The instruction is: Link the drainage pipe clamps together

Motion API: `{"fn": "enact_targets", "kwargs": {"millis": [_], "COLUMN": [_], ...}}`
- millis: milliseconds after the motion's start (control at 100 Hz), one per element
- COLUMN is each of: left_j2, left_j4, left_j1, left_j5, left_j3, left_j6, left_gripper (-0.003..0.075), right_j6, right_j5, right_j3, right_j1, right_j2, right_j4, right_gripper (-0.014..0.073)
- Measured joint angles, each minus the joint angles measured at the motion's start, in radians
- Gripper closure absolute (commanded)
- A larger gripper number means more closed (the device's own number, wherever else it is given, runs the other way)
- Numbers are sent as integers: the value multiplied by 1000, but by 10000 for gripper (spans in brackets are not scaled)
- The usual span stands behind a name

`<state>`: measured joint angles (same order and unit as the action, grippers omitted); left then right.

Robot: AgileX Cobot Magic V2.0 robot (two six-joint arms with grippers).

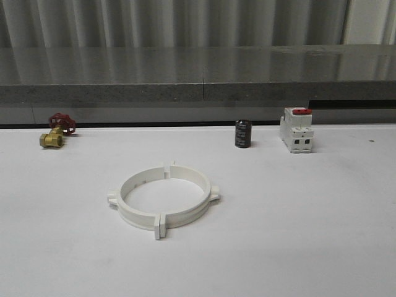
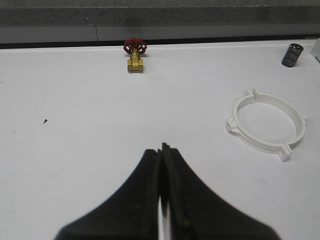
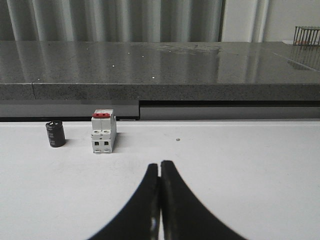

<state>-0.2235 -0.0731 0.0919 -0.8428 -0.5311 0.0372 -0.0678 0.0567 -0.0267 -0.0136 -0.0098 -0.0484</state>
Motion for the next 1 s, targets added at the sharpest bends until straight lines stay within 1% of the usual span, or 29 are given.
{"fn": "enact_targets", "kwargs": {"millis": [270,340,430,560,700,910,1000], "left_j2": [0,0,2,51,116,223,228], "left_j4": [0,25,73,147,160,148,126], "left_j1": [0,0,0,-4,-28,-58,-62], "left_j5": [0,19,108,336,531,670,687], "left_j3": [5,21,63,168,308,507,533], "left_j6": [0,0,0,-2,-37,-54,-55], "left_gripper": [741,741,741,741,741,741,741], "right_j6": [0,0,0,0,0,0,0], "right_j5": [0,0,0,0,0,2,2], "right_j3": [0,0,0,0,0,0,0], "right_j1": [0,0,0,0,0,0,0], "right_j2": [0,0,0,0,0,0,0], "right_j4": [0,0,0,0,0,0,0], "right_gripper": [658,658,658,658,658,658,658]}}
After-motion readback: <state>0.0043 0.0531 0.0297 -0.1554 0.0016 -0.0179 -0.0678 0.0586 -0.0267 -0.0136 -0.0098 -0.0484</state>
